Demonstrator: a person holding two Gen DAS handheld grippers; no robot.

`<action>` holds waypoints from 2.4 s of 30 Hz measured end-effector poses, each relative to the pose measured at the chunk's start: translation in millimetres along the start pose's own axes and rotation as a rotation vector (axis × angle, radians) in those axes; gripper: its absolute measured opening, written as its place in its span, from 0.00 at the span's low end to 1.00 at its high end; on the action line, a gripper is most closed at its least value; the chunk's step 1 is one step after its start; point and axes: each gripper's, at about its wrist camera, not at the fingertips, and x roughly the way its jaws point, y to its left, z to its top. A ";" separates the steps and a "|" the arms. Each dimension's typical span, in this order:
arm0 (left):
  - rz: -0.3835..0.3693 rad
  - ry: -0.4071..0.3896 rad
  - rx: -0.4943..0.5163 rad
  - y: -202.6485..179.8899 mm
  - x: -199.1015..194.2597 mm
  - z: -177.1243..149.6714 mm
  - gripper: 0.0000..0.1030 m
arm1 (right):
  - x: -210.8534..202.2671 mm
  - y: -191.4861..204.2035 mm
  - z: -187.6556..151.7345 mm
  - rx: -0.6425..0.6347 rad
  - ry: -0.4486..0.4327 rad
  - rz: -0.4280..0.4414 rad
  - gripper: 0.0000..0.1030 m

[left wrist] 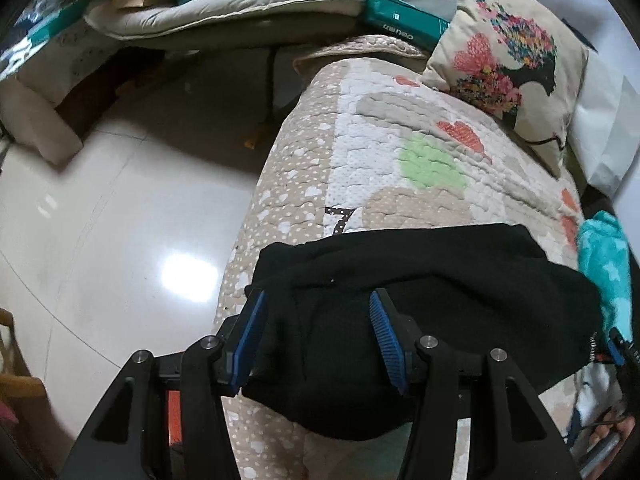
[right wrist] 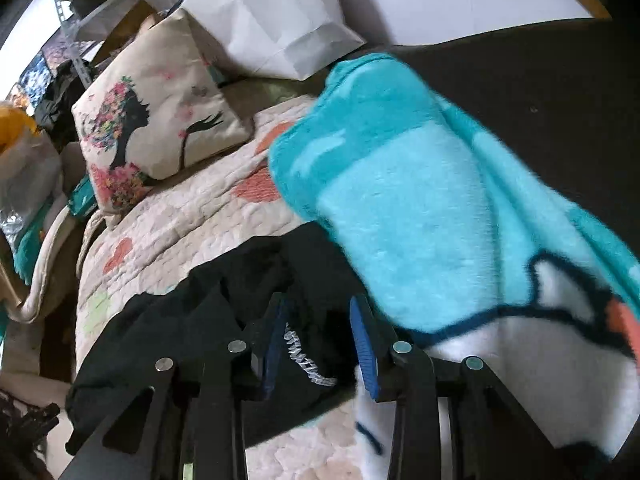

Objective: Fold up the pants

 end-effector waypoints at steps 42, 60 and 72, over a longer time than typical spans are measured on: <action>-0.126 -0.054 -0.468 106.1 -14.4 -66.6 0.67 | 46.3 333.1 -102.9 -0.890 0.412 0.562 0.46; -0.044 0.067 -0.541 121.2 4.5 -70.1 0.67 | 80.3 441.3 -211.8 -1.623 0.484 0.571 0.02; -0.104 0.031 -0.551 114.3 12.2 -63.6 0.67 | 109.3 469.5 -171.8 -1.354 0.547 0.581 0.08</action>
